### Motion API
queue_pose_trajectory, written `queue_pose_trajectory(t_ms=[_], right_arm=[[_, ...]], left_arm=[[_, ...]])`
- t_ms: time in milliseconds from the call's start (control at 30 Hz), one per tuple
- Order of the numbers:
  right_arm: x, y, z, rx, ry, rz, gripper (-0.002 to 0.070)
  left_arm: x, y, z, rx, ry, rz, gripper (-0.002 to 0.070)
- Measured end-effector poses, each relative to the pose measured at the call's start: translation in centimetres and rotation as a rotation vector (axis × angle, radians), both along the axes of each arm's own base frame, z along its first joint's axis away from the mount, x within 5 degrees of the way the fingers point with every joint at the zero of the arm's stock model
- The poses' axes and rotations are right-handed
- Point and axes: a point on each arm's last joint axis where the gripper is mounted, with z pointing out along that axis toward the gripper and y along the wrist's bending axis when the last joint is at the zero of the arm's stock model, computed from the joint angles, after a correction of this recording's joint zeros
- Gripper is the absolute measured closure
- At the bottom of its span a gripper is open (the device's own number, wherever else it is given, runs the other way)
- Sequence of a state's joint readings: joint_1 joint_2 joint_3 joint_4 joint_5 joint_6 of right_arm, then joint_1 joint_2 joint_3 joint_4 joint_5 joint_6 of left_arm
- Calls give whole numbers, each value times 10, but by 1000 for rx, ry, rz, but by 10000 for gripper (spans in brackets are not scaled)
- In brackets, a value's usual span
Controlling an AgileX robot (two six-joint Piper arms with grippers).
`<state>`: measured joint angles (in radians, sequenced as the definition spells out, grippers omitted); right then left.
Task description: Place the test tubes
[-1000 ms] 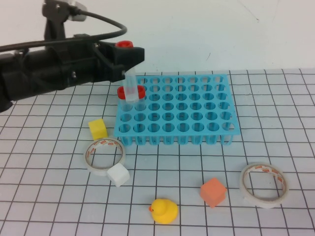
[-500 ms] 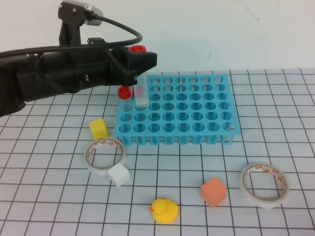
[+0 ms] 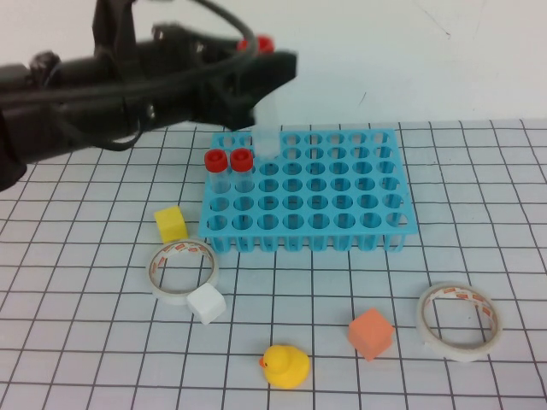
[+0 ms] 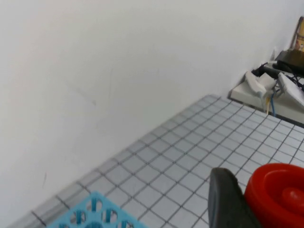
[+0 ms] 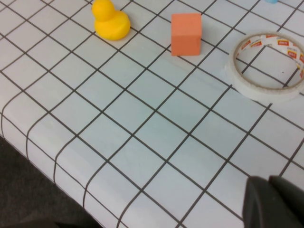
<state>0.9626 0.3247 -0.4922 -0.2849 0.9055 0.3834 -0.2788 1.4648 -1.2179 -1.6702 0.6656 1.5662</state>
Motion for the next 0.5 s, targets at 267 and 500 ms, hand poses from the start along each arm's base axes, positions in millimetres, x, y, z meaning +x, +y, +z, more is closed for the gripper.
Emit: queue_pose_trajectory(t_ms=[267,500], right_arm=[[0,0,0,-2,1,-1,678],[0,0,0,-3,3,-1,678]], left_arm=[[-29,-5,34,1,-74,180,428],[-18,9,24,50,42,382,428]])
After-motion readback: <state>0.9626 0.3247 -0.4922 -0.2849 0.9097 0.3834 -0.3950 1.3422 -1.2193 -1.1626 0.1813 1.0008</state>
